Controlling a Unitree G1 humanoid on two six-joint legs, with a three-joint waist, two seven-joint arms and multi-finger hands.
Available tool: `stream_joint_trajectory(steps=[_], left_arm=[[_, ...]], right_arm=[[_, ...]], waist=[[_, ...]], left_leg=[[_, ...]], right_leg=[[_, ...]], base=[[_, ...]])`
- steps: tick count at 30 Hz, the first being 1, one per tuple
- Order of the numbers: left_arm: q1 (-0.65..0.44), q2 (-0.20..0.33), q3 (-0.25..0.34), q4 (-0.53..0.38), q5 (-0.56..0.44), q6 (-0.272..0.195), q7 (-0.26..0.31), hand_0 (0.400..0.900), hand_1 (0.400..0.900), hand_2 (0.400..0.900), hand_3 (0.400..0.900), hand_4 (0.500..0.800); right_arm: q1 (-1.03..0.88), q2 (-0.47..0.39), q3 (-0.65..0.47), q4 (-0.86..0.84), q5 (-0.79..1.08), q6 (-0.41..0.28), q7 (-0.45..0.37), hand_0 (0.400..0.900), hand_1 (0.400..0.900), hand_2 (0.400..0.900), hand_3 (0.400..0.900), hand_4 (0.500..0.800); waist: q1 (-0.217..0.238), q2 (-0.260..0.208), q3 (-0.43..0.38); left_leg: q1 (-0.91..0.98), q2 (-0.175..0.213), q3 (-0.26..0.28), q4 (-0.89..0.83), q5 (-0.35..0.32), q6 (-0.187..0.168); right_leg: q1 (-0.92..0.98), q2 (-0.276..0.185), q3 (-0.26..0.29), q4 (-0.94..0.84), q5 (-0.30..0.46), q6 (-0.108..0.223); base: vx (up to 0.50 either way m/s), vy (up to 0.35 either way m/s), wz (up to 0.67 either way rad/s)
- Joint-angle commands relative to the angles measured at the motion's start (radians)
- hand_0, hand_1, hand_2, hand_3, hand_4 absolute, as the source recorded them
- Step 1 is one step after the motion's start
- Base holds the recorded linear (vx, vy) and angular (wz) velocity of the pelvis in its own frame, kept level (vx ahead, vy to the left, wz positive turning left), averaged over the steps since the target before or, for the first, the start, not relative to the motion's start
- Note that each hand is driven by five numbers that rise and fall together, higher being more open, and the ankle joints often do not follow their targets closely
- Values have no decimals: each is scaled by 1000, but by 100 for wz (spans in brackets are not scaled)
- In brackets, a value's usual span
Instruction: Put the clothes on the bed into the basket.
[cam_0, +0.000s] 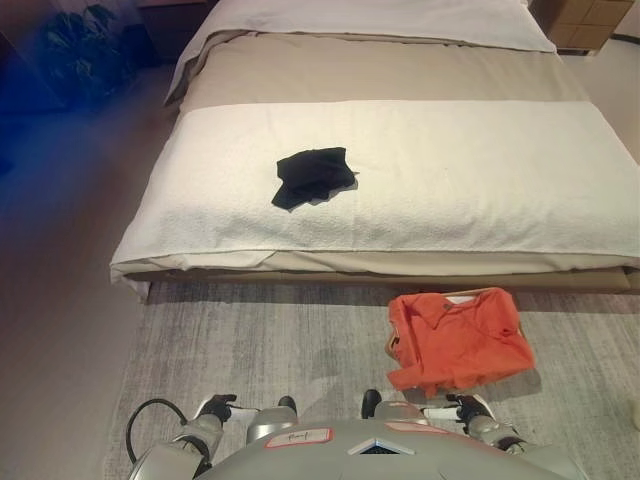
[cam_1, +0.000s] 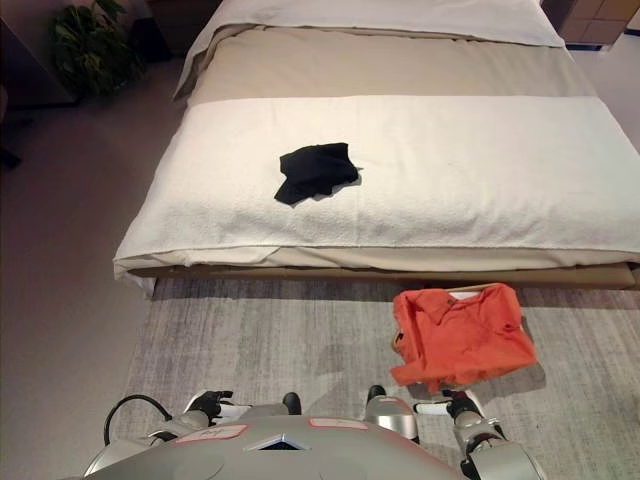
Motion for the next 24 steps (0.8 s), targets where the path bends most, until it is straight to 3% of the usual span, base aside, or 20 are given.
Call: stream_joint_trajectory(steps=[1,24], left_arm=[[-25,12,2,22,38,-13,48,900,900,900,900,800],[-16,10,15,36,40,-11,25,900,900,900,900,800]], right_arm=[[-47,23,55,24,-45,-15,-66,900,900,900,900,800],[-45,19,44,44,-32,-4,-41,900,900,900,900,800]], waist=[[17,-58,-5],[21,-59,-7]], left_leg=[[-21,-105,-7,-33,-1,38],[-14,-108,-11,-33,-8,38]], right_leg=[[14,2,76,-9,5,38],[25,0,71,-18,3,39]], base=[[0,0,0],[0,0,0]])
